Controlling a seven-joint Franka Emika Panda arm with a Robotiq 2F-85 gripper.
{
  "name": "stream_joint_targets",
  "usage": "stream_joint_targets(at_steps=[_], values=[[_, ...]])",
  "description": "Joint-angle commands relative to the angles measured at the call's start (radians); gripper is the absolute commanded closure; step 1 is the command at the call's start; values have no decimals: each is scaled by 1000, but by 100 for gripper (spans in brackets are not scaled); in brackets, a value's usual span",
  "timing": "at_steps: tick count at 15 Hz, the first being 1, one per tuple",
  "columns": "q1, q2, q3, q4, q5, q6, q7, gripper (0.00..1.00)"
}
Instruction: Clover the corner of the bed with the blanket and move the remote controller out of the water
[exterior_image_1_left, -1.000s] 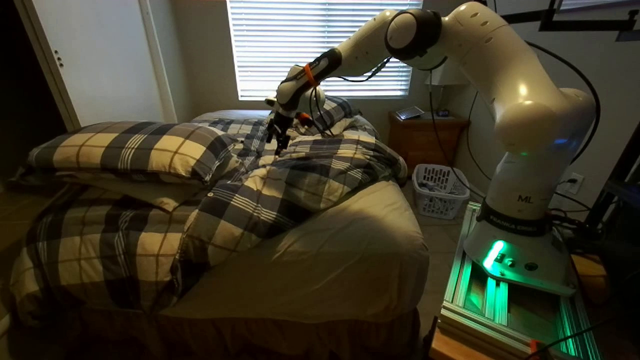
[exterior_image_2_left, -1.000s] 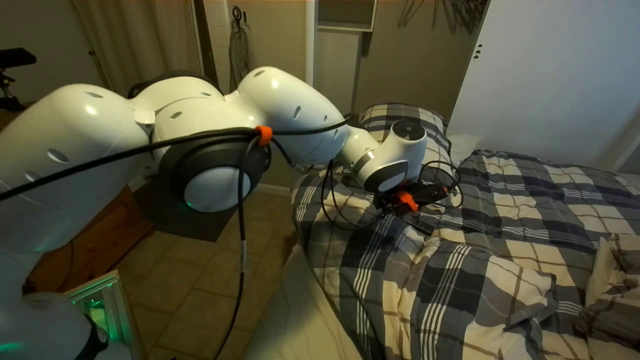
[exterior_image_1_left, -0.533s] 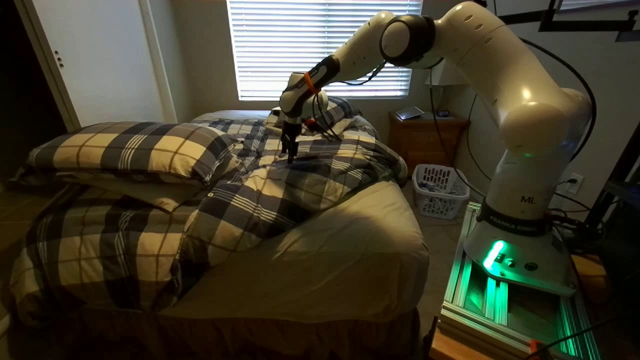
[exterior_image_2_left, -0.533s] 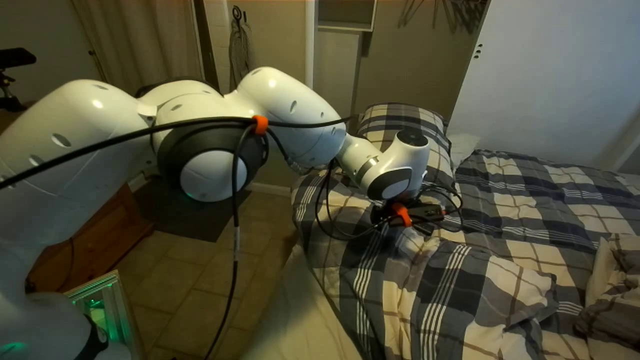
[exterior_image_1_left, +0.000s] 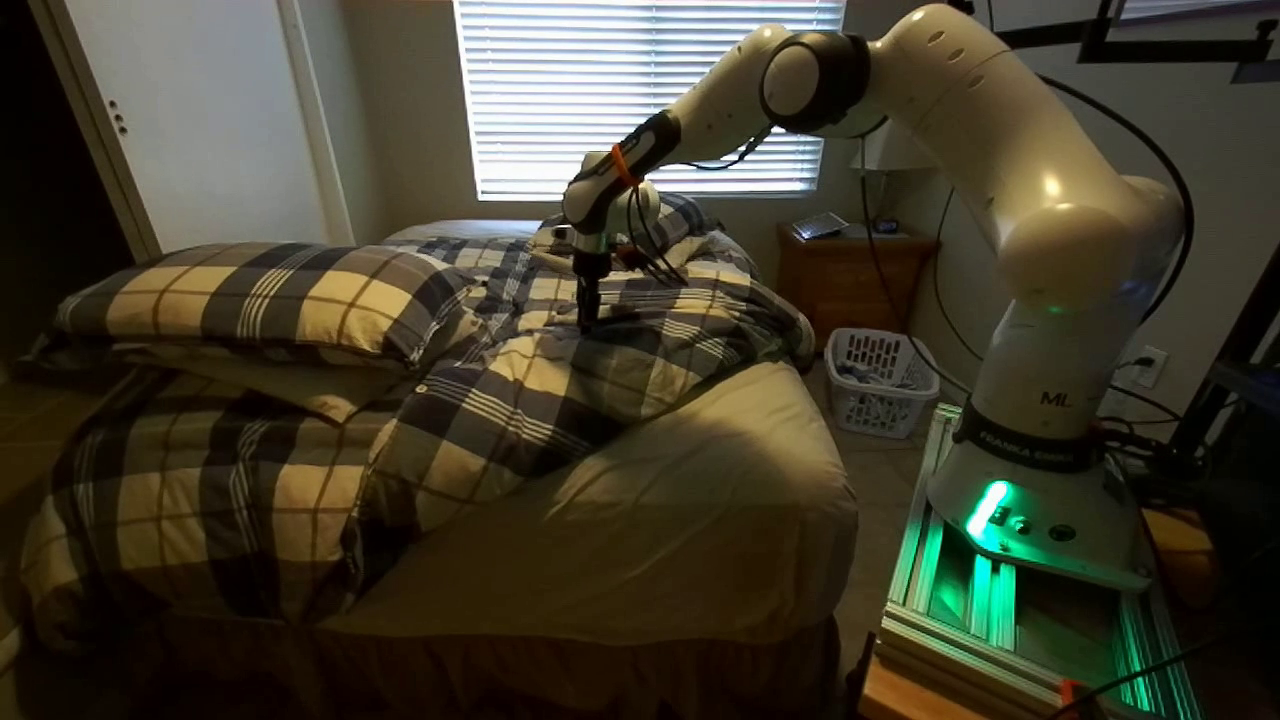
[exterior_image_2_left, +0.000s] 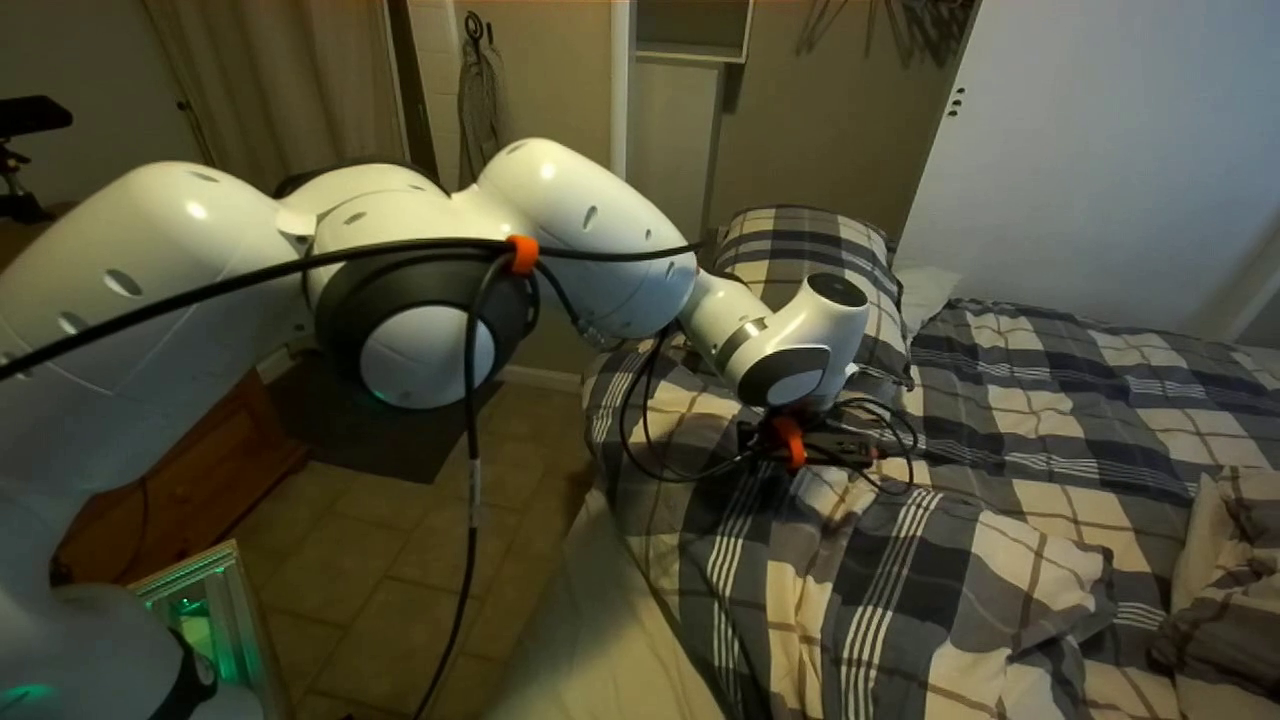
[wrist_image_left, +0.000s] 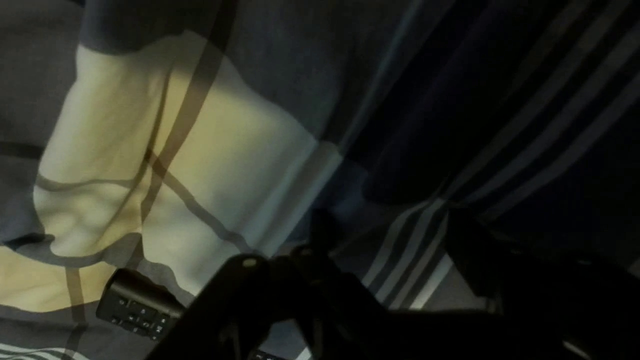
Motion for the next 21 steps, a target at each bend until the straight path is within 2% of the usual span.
stream_joint_targets(at_steps=[1,6,10,15,21], values=[[-25,26,15,40,56,-44,29,67],[-51,2,28,7,106,-23,38,99],[-86,-73,72,-78,167,31,4,100],[-117,-164,123,-190,246,39,-60,100],[-102,-313,84,-407,250,-2,-65,100]])
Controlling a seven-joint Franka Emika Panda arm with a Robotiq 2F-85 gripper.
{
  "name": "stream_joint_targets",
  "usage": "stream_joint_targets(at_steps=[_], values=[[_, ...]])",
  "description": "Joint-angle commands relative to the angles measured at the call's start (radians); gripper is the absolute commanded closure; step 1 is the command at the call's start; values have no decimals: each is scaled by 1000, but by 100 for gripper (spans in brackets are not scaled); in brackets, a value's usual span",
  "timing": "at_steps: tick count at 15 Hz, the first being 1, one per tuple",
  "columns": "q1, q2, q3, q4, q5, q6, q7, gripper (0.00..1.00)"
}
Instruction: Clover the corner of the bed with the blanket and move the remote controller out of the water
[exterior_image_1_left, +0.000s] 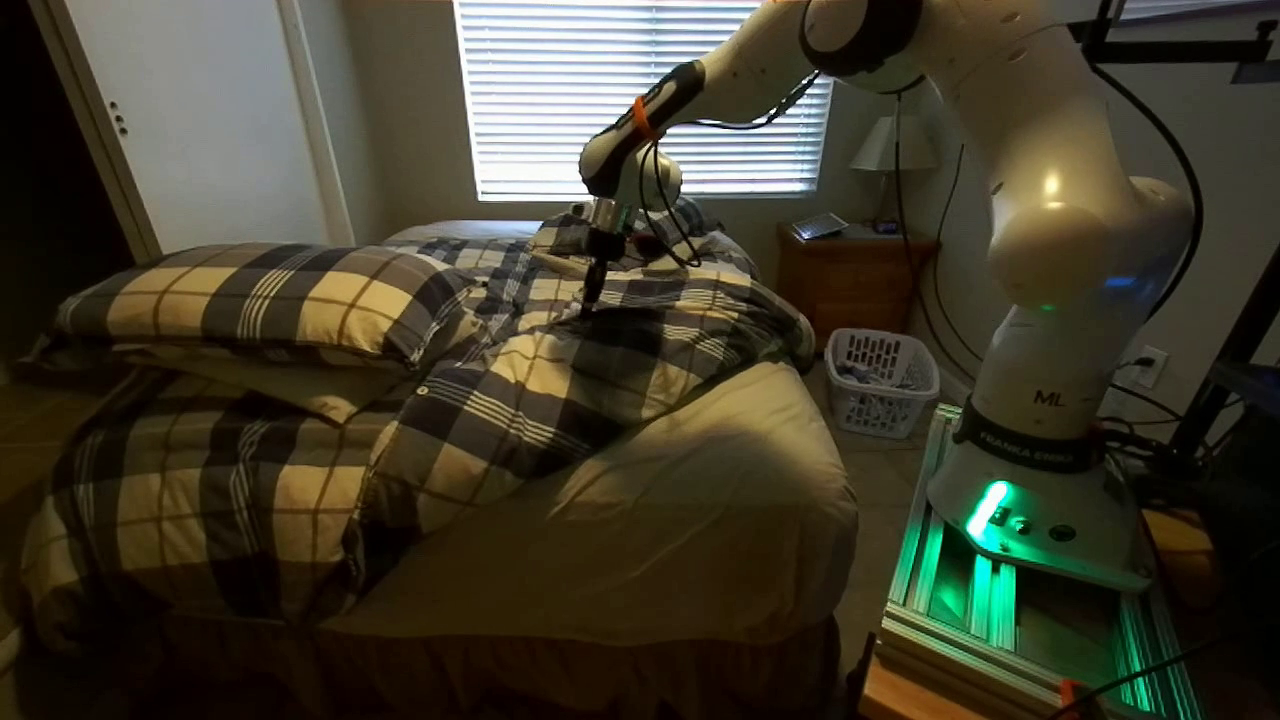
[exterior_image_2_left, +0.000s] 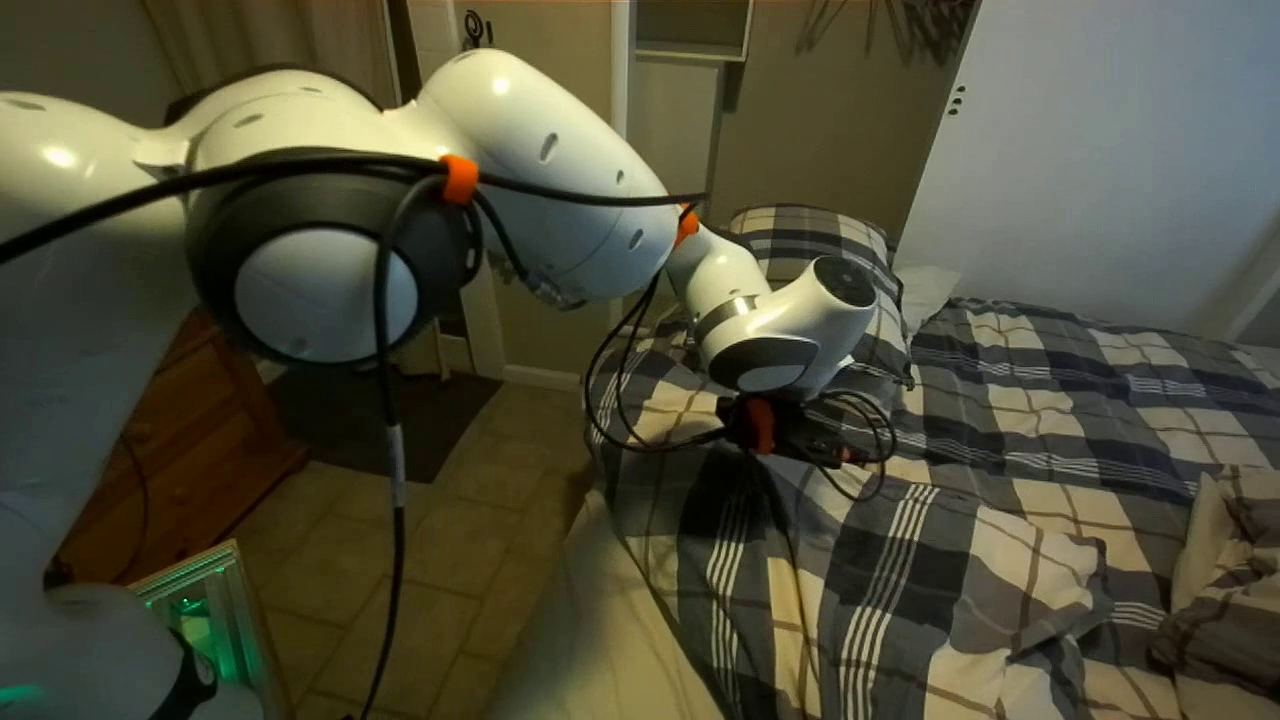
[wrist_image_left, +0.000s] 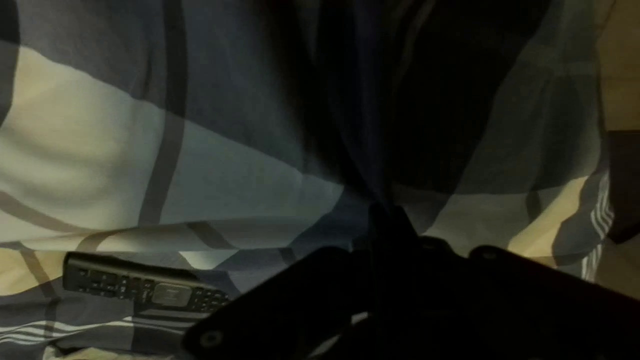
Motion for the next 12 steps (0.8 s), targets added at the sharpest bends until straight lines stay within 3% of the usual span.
stream_joint_targets(at_steps=[1,7,12], values=[[1,-140,-20,-197,29,-30,-30,100],[34,-273,-80,-386,-1,-172,-44,100],[87,-341,-158,-469,-62,-334,-30,100]])
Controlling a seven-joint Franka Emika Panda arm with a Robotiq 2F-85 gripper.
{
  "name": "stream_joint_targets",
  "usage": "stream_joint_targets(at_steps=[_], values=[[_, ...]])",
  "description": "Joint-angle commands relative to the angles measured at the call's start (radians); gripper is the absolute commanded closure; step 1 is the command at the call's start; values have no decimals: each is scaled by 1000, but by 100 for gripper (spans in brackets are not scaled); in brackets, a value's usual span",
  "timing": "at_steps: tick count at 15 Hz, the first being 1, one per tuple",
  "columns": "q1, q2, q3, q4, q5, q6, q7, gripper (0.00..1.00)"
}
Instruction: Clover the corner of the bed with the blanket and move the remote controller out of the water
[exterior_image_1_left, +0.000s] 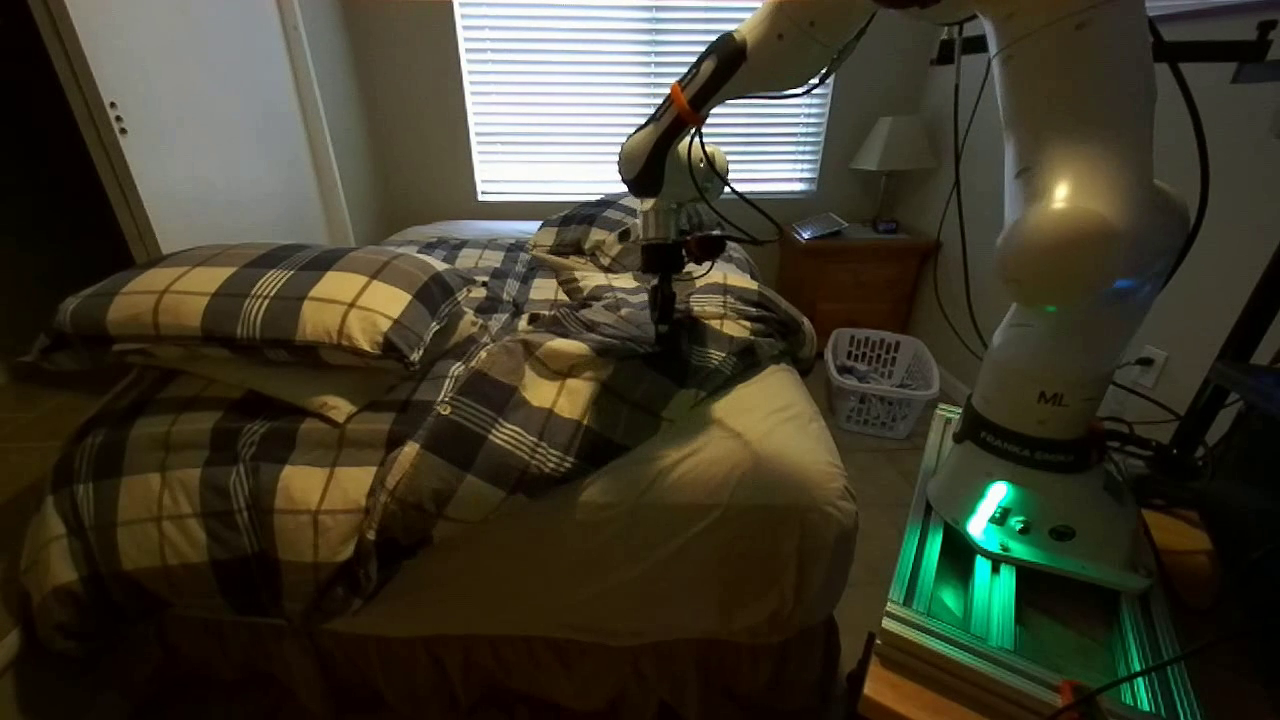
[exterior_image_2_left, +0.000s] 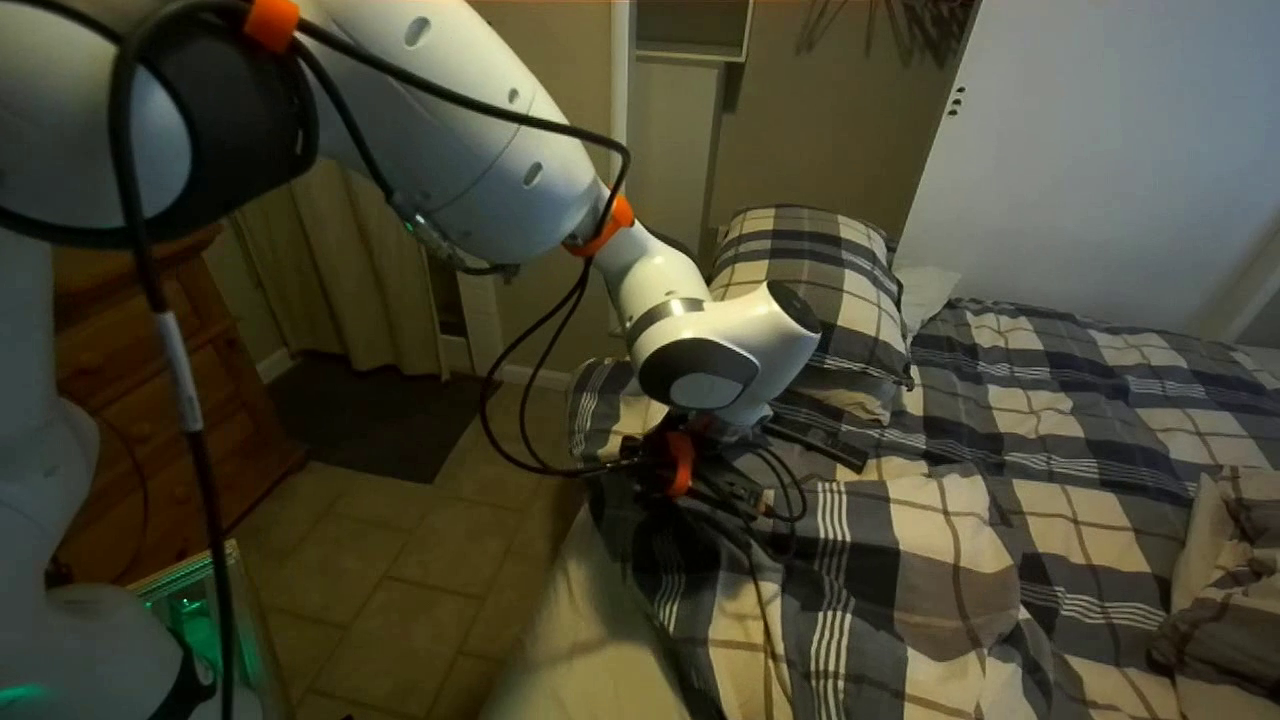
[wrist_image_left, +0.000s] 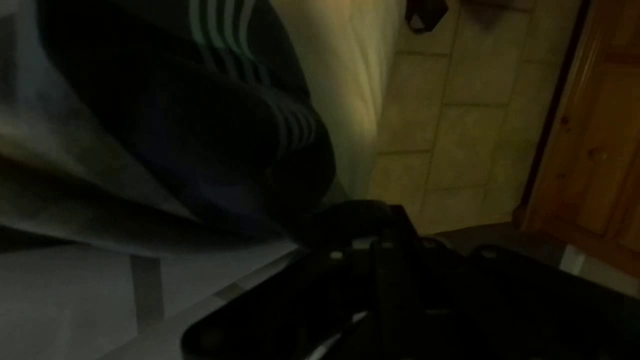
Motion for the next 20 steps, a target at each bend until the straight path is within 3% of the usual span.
stream_joint_targets(at_steps=[1,8,20], values=[[49,-82,-59,-93,-51,-116,0,100],[105,-80,-108,-101,-120,-272,54,100],[102,-59,-109,-77,-89,-246,30,99]])
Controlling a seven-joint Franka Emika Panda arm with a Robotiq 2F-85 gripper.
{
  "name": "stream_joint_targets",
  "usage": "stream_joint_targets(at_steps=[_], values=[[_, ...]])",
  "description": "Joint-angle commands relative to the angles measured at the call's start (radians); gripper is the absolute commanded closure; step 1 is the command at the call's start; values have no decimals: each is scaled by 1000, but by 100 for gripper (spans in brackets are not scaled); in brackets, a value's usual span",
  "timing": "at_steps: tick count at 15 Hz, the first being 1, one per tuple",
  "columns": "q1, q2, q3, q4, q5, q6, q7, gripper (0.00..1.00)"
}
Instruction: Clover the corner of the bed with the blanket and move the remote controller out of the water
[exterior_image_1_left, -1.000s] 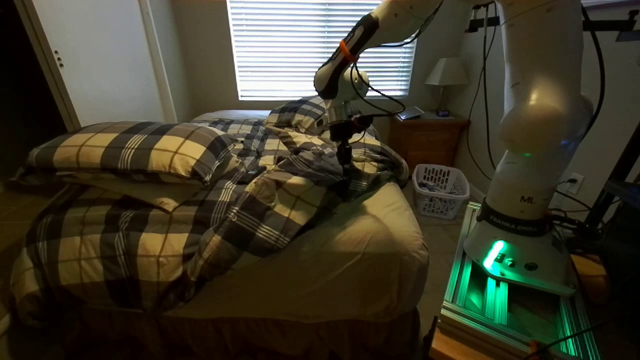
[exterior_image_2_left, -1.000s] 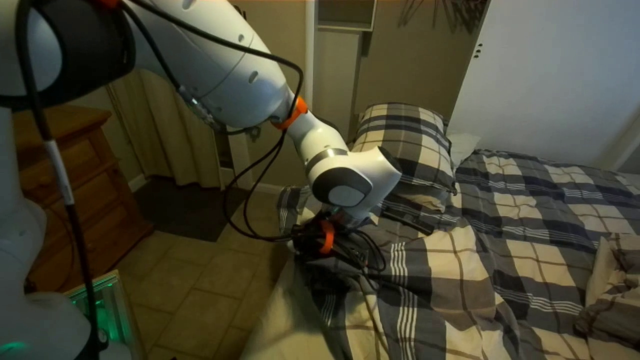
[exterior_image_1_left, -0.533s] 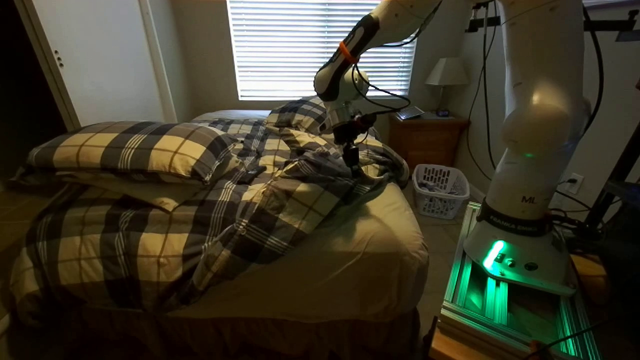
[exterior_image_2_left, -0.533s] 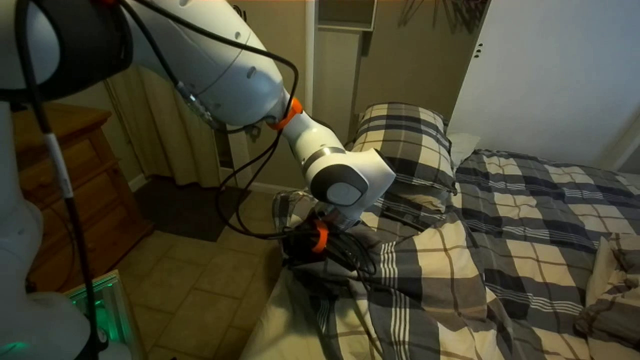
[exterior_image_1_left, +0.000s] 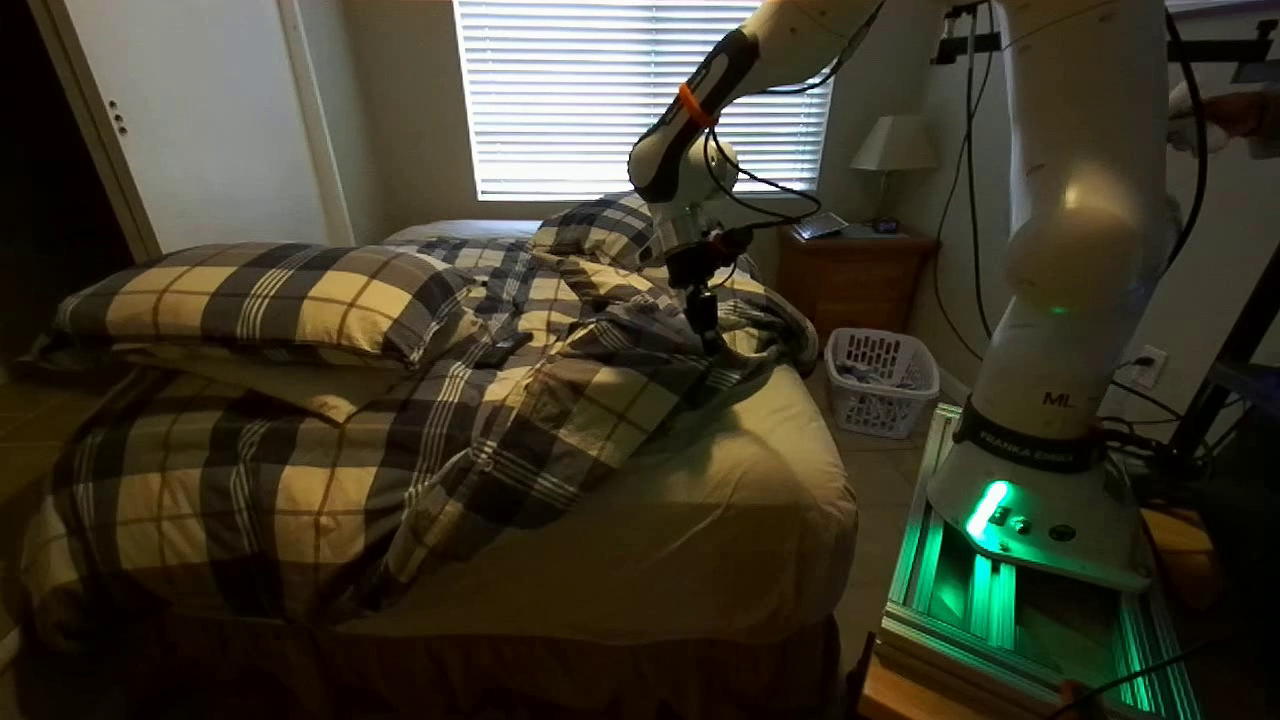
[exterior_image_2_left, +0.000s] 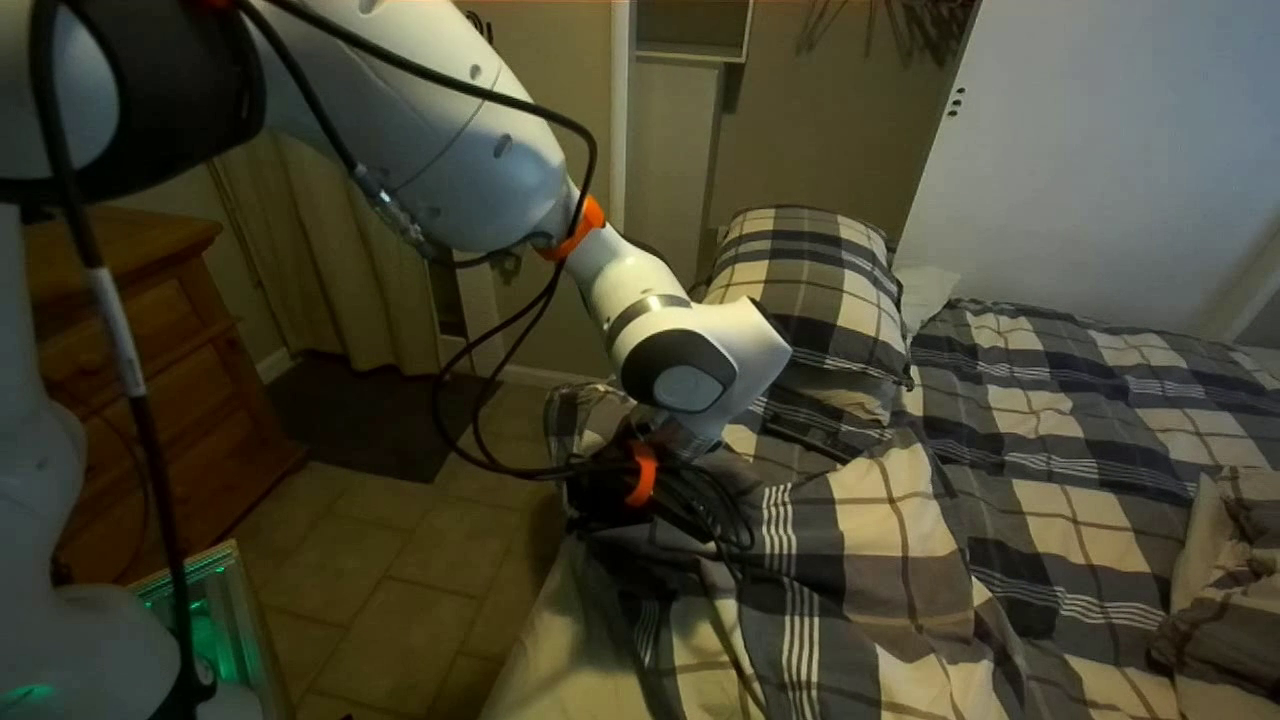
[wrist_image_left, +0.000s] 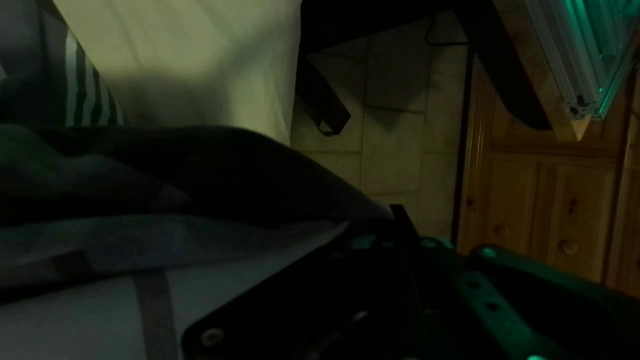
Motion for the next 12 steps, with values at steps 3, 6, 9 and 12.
stream_joint_targets(at_steps=[3,6,9,12], values=[[52,60,10,65,-53,-117,-1,100],[86,108,33,76,-53,-200,-9,100],[117,182,44,89,-76,-277,-5,100],[135,223,18,58,-130,-306,101,100]])
